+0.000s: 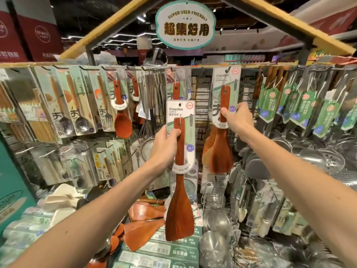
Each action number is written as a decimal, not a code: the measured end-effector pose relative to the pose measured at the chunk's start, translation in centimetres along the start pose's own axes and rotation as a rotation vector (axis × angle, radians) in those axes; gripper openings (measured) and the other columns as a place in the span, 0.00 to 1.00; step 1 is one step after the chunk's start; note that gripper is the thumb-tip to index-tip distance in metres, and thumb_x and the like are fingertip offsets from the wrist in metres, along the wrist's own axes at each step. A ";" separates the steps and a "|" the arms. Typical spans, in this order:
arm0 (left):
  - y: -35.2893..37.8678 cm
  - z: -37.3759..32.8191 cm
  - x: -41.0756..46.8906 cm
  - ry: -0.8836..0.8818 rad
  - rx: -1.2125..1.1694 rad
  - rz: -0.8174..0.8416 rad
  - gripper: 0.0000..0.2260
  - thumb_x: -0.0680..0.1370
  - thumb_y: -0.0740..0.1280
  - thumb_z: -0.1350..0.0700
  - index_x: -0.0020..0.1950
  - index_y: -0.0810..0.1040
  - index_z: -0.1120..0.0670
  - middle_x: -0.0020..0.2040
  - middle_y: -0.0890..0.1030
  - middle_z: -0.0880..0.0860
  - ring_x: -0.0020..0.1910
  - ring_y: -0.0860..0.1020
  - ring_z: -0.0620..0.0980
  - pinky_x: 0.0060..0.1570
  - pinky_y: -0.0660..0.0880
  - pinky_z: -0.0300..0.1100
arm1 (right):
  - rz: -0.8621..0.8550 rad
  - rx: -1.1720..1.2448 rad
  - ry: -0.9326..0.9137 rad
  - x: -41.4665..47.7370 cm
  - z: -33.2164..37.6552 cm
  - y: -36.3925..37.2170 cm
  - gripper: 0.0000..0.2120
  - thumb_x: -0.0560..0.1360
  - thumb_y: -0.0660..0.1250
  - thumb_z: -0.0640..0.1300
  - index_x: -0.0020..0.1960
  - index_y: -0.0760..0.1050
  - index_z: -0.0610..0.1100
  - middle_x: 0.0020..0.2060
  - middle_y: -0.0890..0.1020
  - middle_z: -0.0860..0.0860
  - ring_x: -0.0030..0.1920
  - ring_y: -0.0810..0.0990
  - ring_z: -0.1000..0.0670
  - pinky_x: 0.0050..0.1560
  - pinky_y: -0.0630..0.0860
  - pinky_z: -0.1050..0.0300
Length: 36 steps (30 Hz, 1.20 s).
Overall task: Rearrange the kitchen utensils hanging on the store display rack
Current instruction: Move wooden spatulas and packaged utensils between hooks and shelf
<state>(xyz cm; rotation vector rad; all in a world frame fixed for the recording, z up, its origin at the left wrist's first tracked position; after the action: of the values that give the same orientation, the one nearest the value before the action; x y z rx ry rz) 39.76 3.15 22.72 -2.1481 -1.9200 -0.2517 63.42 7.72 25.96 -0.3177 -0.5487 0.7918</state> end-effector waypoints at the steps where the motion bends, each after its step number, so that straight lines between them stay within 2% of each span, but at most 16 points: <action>1: -0.1 0.0 -0.1 -0.004 -0.001 0.001 0.09 0.84 0.58 0.58 0.59 0.76 0.57 0.46 0.83 0.50 0.35 0.82 0.37 0.31 0.74 0.30 | -0.032 -0.036 -0.010 -0.8 -0.5 -0.1 0.28 0.76 0.70 0.54 0.68 0.64 0.42 0.65 0.73 0.42 0.65 0.73 0.41 0.62 0.70 0.46; 4: -0.4 0.4 -0.1 -0.022 0.013 -0.002 0.08 0.83 0.60 0.58 0.60 0.76 0.58 0.43 0.84 0.47 0.35 0.83 0.39 0.31 0.76 0.32 | -0.111 -0.091 -0.091 -4.3 -2.2 -0.2 0.36 0.73 0.73 0.52 0.72 0.58 0.42 0.69 0.65 0.41 0.70 0.66 0.39 0.68 0.65 0.43; 6: -0.5 0.8 -0.1 -0.043 0.010 -0.001 0.08 0.83 0.63 0.58 0.59 0.77 0.57 0.43 0.84 0.47 0.34 0.83 0.39 0.31 0.76 0.32 | 0.028 -0.014 -0.166 -7.6 -3.3 0.4 0.37 0.73 0.72 0.55 0.74 0.56 0.45 0.68 0.66 0.44 0.68 0.68 0.42 0.68 0.67 0.44; 9: -0.1 1.6 -0.2 -0.043 0.041 0.031 0.09 0.81 0.66 0.58 0.61 0.74 0.56 0.48 0.85 0.53 0.38 0.85 0.43 0.34 0.79 0.36 | 0.252 0.068 -0.225 -12.8 -4.0 1.1 0.36 0.74 0.71 0.57 0.74 0.55 0.51 0.61 0.72 0.51 0.59 0.75 0.50 0.61 0.73 0.50; 11: 0.8 1.7 -0.4 0.013 0.036 0.050 0.14 0.81 0.67 0.60 0.65 0.69 0.54 0.50 0.84 0.55 0.41 0.85 0.46 0.38 0.81 0.40 | 0.279 0.121 -0.250 -14.7 -3.9 1.4 0.36 0.74 0.73 0.55 0.73 0.56 0.53 0.57 0.74 0.54 0.53 0.78 0.54 0.56 0.76 0.55; 15: 3.5 0.0 -0.3 0.287 0.075 0.078 0.27 0.80 0.65 0.64 0.72 0.62 0.41 0.55 0.81 0.43 0.51 0.82 0.41 0.51 0.81 0.46 | 0.326 0.411 -0.239 -14.4 -2.3 0.5 0.32 0.78 0.69 0.43 0.72 0.54 0.58 0.55 0.80 0.49 0.42 0.85 0.53 0.40 0.82 0.57; 17: 4.5 -1.7 0.2 0.365 0.082 0.100 0.28 0.81 0.64 0.64 0.72 0.63 0.37 0.58 0.77 0.33 0.56 0.79 0.36 0.58 0.79 0.49 | 0.283 0.499 -0.278 -13.2 -1.2 -0.7 0.31 0.79 0.67 0.39 0.73 0.55 0.58 0.55 0.81 0.46 0.43 0.86 0.47 0.40 0.83 0.53; 18: 4.9 -2.7 0.6 0.401 0.095 0.105 0.27 0.81 0.63 0.63 0.72 0.64 0.36 0.61 0.75 0.30 0.60 0.76 0.35 0.62 0.76 0.52 | 0.246 0.500 -0.306 -12.6 -0.6 -1.4 0.31 0.79 0.68 0.39 0.72 0.56 0.59 0.55 0.81 0.44 0.45 0.86 0.44 0.42 0.84 0.47; 20: 5.6 -4.7 1.3 0.492 0.177 0.117 0.25 0.81 0.63 0.62 0.73 0.66 0.39 0.69 0.72 0.35 0.68 0.70 0.37 0.71 0.67 0.51 | 0.161 0.430 -0.351 -11.2 0.3 -2.6 0.31 0.77 0.70 0.44 0.71 0.59 0.62 0.59 0.79 0.44 0.50 0.84 0.41 0.47 0.82 0.39; 21: 6.0 -5.5 1.7 0.528 0.223 0.124 0.24 0.81 0.62 0.62 0.74 0.67 0.41 0.72 0.70 0.39 0.70 0.68 0.38 0.73 0.64 0.49 | 0.124 0.401 -0.363 -10.6 0.8 -3.1 0.31 0.76 0.71 0.45 0.71 0.59 0.62 0.60 0.78 0.44 0.48 0.83 0.41 0.47 0.82 0.38; 23: 6.7 -6.9 2.8 0.567 0.279 0.137 0.23 0.81 0.62 0.62 0.74 0.68 0.44 0.73 0.71 0.44 0.71 0.68 0.42 0.74 0.64 0.48 | 0.061 0.378 -0.410 -9.7 1.7 -3.9 0.31 0.76 0.72 0.43 0.72 0.61 0.60 0.60 0.78 0.49 0.45 0.83 0.43 0.47 0.82 0.39; 26: 7.6 -8.1 4.4 0.588 0.369 0.133 0.21 0.82 0.62 0.59 0.73 0.69 0.45 0.69 0.75 0.49 0.67 0.73 0.48 0.70 0.68 0.52 | 0.001 0.290 -0.464 -8.6 2.9 -4.5 0.26 0.76 0.71 0.42 0.72 0.67 0.51 0.60 0.73 0.63 0.54 0.75 0.62 0.62 0.76 0.49; 28: 8.1 -8.4 5.4 0.573 0.422 0.135 0.20 0.82 0.61 0.57 0.74 0.69 0.44 0.67 0.76 0.50 0.61 0.76 0.52 0.66 0.71 0.54 | -0.015 0.265 -0.460 -8.0 3.3 -4.7 0.23 0.77 0.70 0.42 0.70 0.70 0.48 0.59 0.73 0.62 0.56 0.69 0.68 0.64 0.73 0.54; 33: 8.5 -7.8 6.6 0.510 0.495 0.159 0.18 0.83 0.61 0.50 0.73 0.70 0.41 0.62 0.80 0.53 0.60 0.78 0.58 0.63 0.73 0.57 | -0.008 0.203 -0.423 -7.3 2.9 -4.7 0.24 0.77 0.71 0.45 0.71 0.71 0.46 0.58 0.74 0.60 0.53 0.67 0.70 0.52 0.67 0.77; 34: 8.4 -7.7 6.7 0.492 0.507 0.169 0.18 0.83 0.61 0.50 0.72 0.70 0.40 0.61 0.80 0.54 0.59 0.78 0.61 0.62 0.74 0.58 | -0.003 0.198 -0.417 -7.3 2.7 -4.7 0.24 0.77 0.71 0.45 0.71 0.71 0.47 0.59 0.74 0.60 0.54 0.68 0.70 0.51 0.66 0.77; 36: 8.5 -7.5 6.9 0.484 0.524 0.185 0.17 0.82 0.62 0.49 0.72 0.70 0.40 0.59 0.81 0.55 0.59 0.78 0.63 0.61 0.75 0.59 | 0.016 0.182 -0.415 -6.9 2.4 -4.7 0.24 0.77 0.71 0.45 0.72 0.71 0.47 0.62 0.76 0.57 0.58 0.68 0.66 0.56 0.65 0.71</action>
<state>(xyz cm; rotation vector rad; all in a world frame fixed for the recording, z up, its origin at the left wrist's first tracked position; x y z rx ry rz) 49.31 6.64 31.34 -1.7037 -1.3257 -0.1830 60.78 -0.38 27.72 0.0143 -0.8566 0.9223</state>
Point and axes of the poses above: each hand's wrist, its own x-axis towards the middle knuckle, its own y-axis out of the palm, z = x × y, the point moved 2 cm from there along x, towards the middle knuckle
